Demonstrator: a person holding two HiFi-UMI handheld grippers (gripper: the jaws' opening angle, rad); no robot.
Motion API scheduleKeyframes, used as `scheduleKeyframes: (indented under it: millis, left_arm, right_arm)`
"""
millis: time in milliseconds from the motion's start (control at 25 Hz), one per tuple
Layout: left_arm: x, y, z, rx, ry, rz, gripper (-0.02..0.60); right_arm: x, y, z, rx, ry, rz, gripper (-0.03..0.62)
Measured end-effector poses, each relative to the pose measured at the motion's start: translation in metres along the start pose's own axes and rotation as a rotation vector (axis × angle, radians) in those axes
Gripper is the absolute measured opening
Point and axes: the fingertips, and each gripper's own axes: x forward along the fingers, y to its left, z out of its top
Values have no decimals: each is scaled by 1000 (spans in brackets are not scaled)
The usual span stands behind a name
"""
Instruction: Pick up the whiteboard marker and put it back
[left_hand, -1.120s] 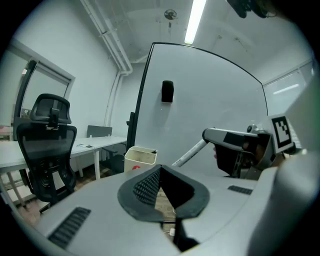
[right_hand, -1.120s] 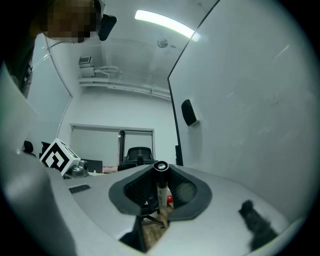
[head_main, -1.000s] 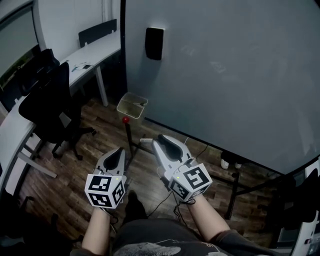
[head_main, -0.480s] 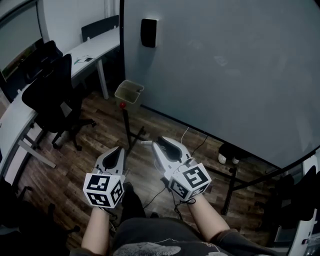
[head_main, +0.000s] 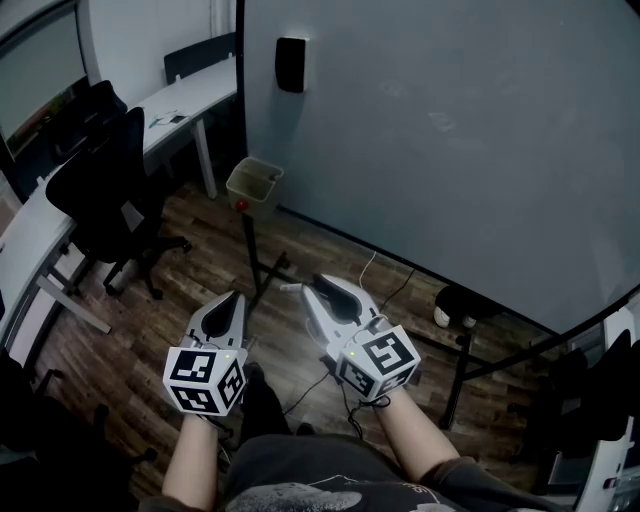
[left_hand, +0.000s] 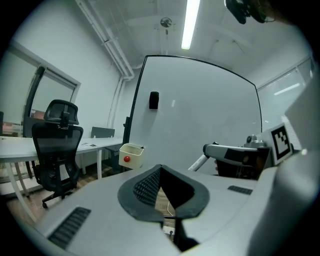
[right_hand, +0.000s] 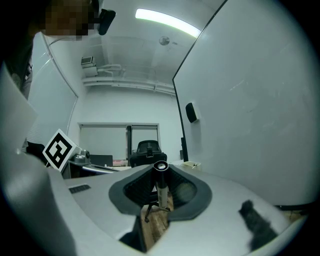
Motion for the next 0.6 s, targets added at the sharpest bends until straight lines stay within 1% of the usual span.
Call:
scheduleKeyframes:
  millis: [80,320,600]
  left_arm:
    - [0,0,0,-13,-4,2,12]
    - [3,0,0,-6,1,2,12]
    - [4,9,-5,-13,3,5,12]
  right_arm:
    - [-2,-1,0,3,5,-7,89]
    - [-4,-8,-2,20,4,-25,89]
    - [4,-5,-9,29,12,-23,89]
